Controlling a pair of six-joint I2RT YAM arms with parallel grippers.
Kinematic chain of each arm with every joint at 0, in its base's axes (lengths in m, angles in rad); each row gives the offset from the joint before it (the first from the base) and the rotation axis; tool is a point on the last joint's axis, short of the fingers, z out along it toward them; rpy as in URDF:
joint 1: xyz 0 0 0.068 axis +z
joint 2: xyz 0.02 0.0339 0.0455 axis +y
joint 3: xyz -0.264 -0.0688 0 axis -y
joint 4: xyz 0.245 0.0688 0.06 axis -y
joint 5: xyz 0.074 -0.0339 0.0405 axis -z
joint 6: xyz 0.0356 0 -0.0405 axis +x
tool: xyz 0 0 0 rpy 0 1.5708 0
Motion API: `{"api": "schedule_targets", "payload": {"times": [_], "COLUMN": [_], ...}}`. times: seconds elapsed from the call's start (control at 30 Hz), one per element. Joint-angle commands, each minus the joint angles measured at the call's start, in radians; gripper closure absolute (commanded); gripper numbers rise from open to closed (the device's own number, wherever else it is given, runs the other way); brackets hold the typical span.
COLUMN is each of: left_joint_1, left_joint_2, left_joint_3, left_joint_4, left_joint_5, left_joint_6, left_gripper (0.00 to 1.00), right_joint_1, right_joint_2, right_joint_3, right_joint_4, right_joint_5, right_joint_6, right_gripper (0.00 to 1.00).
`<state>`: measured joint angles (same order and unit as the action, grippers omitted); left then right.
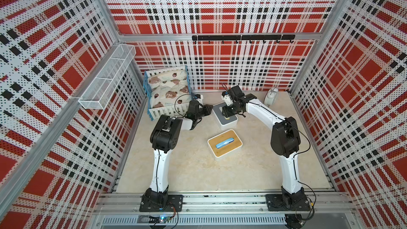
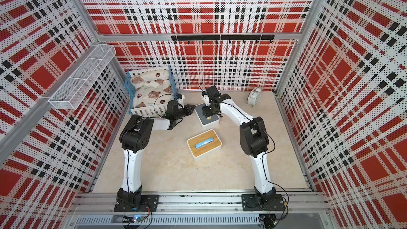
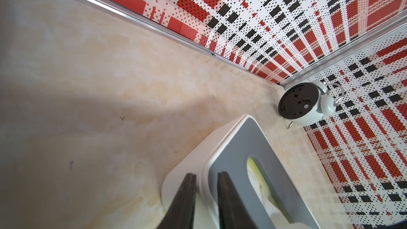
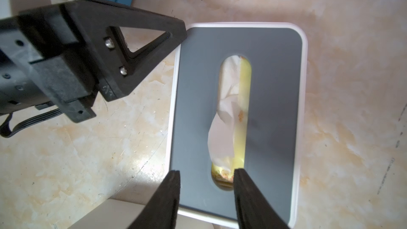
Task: Put the tissue paper into the tissue box
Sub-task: Pull the paper towel from the tissue box.
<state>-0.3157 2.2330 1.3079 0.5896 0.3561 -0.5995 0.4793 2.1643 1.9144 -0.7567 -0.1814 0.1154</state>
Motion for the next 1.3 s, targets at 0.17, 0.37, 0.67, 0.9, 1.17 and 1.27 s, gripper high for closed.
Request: {"api": "schedule_targets", "payload": {"times": [0.17,0.37,0.67,0.9,1.17,1.27], "left_joint_1": [-0.011,-0.014,-0.020,-0.028,-0.039,-0.043], "left_joint_2": [0.020,0.017,0.028,0.029,0.039,0.040], "left_joint_3": [0.033,0.032,0.045,0.051,0.060,0.061], "left_joint_4": [-0.005,-0.005,-0.010,-0.014,-0.017,-0.025], "left_joint_5": [0.020,0.016,0.034,0.040,0.046,0.041], "left_joint_6": [0.016,0.024,0.027,0.039,0.044,0.049], "left_gripper": [0.76,0.76,0.76,0.76,0.76,0.76], "right_joint_1": [-0.015,-0.015,-0.015,-0.012,0.007,0.011], "right_joint_2": [0.089,0.121,0.111,0.110,0.084,0.062], "right_joint_3": [0.042,0.057,0.068,0.071,0.042,0.026], "right_joint_4": [0.027,0.037,0.076,0.080,0.103,0.117], "right_joint_5": [-0.062,-0.026,-0.026,0.007,0.068,0.075], "right_joint_6": [0.050,0.053,0.058,0.058,0.046,0.044], "right_gripper": [0.54,0.60,0.79,0.89,1.00,1.00]}}
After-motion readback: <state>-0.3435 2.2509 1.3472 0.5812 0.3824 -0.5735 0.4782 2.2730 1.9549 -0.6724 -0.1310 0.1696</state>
